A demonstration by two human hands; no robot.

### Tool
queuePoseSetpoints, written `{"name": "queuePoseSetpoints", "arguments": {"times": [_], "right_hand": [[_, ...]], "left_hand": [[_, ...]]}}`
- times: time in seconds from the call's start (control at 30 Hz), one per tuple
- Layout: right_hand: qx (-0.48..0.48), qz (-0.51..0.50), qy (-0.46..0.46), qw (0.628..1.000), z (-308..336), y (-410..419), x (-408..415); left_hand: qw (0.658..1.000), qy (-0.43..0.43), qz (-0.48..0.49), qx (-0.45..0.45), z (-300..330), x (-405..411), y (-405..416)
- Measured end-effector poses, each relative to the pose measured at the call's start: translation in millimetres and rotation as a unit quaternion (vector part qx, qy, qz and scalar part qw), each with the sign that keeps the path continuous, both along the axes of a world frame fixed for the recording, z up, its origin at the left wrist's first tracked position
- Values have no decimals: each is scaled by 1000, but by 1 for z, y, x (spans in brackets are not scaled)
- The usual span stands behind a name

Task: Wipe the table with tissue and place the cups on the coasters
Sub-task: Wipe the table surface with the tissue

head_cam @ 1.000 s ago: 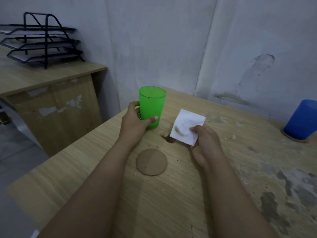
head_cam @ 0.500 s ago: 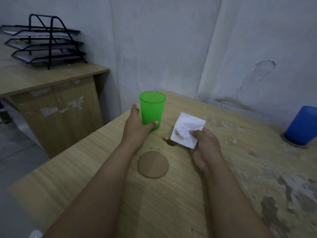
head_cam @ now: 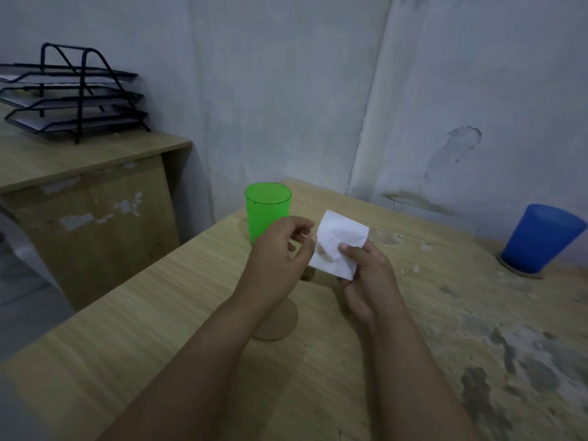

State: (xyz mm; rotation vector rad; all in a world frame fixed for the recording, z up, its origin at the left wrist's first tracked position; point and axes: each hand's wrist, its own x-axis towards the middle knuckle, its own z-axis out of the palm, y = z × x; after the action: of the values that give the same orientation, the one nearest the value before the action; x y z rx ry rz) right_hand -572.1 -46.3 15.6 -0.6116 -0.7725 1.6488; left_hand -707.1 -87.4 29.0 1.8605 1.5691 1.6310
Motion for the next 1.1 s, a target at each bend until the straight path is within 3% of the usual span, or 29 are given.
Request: {"name": "queuePoseSetpoints", "arguments": {"times": [0.13, 0.27, 0.53, 0.73, 0.87, 1.0, 1.1], "right_hand": [[23, 44, 15, 999, 1, -4, 1], [37, 72, -21, 996, -1, -6, -1], [22, 1, -64, 998, -1, 0, 5], [-14, 30, 17, 999, 0, 0, 7], [-42, 52, -39, 997, 1, -1, 4], [-49, 93, -88, 991, -1, -5, 2], [-29, 91, -73, 993, -1, -4, 3]], "left_hand": [[991, -105, -51, -72, -7, 0, 6], [988, -125, -64, -70, -6, -3, 8], [945, -275, -116, -131, -6, -10, 14], [968, -193, -109, -116, -7, -9, 13], [990, -103, -73, -60, -10, -6, 10], [995, -78, -50, -24, -11, -6, 9], [997, -66, -47, -3, -11, -7, 11]]}}
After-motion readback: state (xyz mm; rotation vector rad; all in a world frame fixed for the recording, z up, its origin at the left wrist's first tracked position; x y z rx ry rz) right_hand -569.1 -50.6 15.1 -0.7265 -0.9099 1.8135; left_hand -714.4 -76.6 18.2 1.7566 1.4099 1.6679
